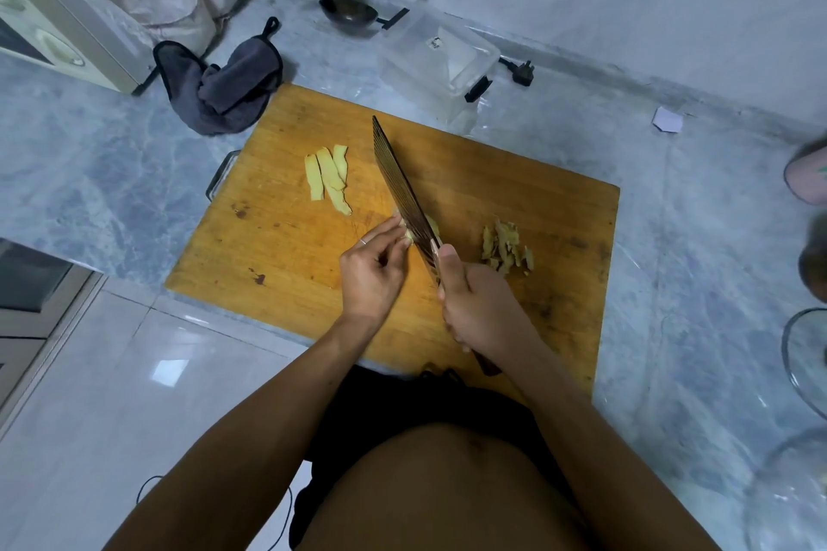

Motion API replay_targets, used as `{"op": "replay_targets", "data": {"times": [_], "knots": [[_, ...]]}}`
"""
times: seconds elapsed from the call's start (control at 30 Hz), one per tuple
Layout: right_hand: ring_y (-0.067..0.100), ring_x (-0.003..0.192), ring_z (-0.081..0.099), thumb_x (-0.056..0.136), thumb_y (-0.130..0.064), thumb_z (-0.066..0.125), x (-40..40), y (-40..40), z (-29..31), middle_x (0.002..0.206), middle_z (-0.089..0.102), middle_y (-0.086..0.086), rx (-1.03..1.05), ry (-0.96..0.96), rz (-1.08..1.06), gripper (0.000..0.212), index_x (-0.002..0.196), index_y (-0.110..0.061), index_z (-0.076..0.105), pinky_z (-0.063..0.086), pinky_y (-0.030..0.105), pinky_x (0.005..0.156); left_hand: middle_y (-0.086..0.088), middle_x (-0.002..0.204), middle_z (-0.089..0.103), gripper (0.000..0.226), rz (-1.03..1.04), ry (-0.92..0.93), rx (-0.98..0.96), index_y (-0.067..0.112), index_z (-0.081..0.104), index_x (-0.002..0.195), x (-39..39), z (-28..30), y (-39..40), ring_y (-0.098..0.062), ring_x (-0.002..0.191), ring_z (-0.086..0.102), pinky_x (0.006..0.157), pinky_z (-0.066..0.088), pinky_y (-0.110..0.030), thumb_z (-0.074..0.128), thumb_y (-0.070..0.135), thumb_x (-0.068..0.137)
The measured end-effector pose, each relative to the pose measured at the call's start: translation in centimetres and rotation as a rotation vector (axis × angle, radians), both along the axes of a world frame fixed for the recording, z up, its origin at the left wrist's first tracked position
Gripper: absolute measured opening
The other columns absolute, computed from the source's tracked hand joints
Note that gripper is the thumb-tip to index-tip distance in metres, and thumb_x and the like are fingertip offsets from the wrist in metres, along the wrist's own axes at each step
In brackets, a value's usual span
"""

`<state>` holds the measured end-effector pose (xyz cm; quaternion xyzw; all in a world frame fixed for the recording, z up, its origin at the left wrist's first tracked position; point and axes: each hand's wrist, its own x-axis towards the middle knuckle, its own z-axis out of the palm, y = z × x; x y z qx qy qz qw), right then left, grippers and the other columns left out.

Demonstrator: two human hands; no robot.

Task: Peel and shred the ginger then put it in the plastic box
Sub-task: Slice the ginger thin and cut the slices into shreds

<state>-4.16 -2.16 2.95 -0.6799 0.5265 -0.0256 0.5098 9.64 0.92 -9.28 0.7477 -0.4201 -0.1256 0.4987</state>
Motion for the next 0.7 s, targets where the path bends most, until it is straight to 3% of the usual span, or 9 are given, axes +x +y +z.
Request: {"op": "replay_targets", "data": {"times": [0.7], "knots": [[0.020,0.047,0.050,0.104,-0.052,0.022,-0.05,0.86,0.64,0.054,0.051,0.006,-0.030,0.016,0.013,0.065,0.068,-0.007,0.053,0.054,0.050,0.064,-0.007,0.120,0.070,0.019,-0.010,0.011,0.015,0.004,0.076,0.105,0.19,-0.14,0.03,-0.011,0.110,0.065,0.098,0.046,-0.014,0.068,0.005,0.088]]}}
